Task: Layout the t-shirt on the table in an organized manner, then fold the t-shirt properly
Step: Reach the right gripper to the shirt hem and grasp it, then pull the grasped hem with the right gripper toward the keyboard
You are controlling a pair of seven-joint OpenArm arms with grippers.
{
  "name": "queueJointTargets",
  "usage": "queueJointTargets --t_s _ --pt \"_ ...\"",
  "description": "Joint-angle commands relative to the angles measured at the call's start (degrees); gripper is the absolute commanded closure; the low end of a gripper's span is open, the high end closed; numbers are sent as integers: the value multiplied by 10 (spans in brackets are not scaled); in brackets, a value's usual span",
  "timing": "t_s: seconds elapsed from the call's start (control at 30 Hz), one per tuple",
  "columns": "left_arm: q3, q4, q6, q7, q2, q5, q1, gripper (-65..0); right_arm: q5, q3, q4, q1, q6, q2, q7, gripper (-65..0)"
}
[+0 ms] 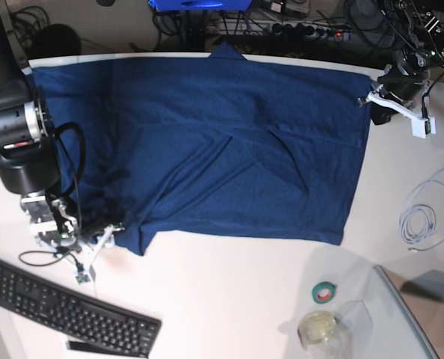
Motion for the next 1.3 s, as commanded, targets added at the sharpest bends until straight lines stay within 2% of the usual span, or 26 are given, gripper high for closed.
queueJointTargets --t_s 0.0,0.1,0.13,0.27,0.5,0.67,0.73,0.87,0.97,1.13,1.27 --pt "-1 8 -2 -11 -6 -3 -1 0 1 0 6 17 -2 6 11 -291" --pt "-1 5 -2 -12 -1 38 -6 0 1 5 6 17 -3 6 11 -24" --pt "0 1 -2 -13 6 53 -16 0 2 5 6 17 -3 6 10 0" --pt "-1 -19 -3 -13 25 93 -43 0 3 5 12 17 -3 6 10 0" --pt "-1 -19 -3 -13 39 98 -65 0 4 6 14 17 -3 6 11 0" --pt "-1 -23 -3 -13 38 98 -73 0 4 6 96 -18 -4 20 8 0" --pt "-1 -27 -3 -13 37 99 -78 0 4 9 135 -32 -5 31 -18 0" --pt "-1 -56 -3 -14 36 99 -82 0 2 81 228 -71 -20 34 -60 0" --pt "-1 -79 -2 -43 36 99 -82 0 1 110 303 -100 -20 35 -87 0" --pt "-1 -113 -2 -61 35 99 -82 0 1 129 399 -145 -20 36 -129 0" --pt "-1 -114 -2 -61 35 99 -82 0 1 127 415 -168 -20 31 -168 0"
